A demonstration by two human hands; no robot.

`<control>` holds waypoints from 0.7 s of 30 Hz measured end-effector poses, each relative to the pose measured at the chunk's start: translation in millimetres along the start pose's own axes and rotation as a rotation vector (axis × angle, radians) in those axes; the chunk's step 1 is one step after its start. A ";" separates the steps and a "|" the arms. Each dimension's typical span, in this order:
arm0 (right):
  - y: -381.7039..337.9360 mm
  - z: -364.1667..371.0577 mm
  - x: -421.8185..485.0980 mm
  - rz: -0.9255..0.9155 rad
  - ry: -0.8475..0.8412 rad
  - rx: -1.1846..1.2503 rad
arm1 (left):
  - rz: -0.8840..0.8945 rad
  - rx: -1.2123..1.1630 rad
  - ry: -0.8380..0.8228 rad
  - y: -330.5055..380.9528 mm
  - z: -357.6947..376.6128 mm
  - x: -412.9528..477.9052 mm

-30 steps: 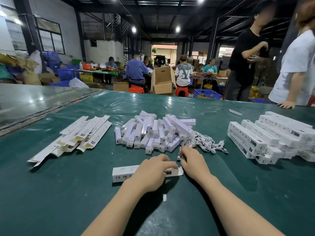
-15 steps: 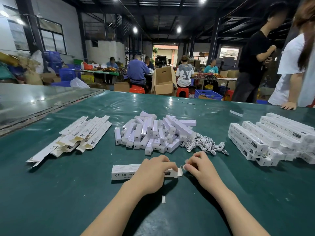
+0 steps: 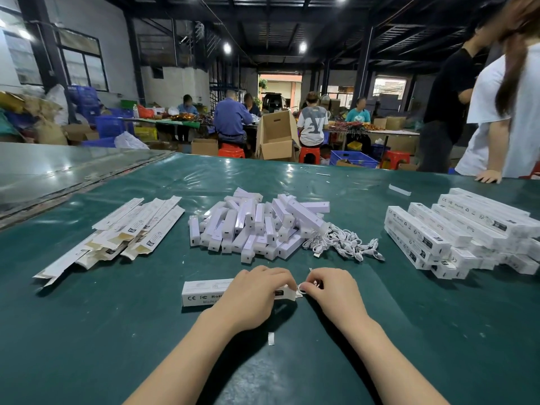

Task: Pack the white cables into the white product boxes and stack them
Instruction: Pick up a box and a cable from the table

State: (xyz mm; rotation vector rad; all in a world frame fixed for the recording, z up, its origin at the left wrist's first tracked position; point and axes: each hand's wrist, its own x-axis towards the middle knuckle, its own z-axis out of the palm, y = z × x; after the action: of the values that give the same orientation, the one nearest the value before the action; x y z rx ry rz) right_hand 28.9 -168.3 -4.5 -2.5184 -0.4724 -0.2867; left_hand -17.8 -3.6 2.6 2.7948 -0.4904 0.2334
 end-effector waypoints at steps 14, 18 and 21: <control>2.6 -1.1 -2.5 -0.130 -0.045 0.097 | 0.009 -0.021 0.045 -4.4 4.1 0.6; -2.4 2.1 -3.9 -0.138 0.020 0.150 | 0.013 -0.037 0.084 -4.0 4.4 0.3; -3.3 4.5 -4.0 -0.171 0.033 0.119 | 0.015 -0.038 0.103 -3.9 5.1 -0.3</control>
State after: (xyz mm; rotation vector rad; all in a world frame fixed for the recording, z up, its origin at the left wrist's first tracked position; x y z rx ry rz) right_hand 24.4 -164.3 -7.7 -2.3584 -0.6736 -0.3542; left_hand -16.2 -1.6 -3.3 2.7271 -0.4863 0.3650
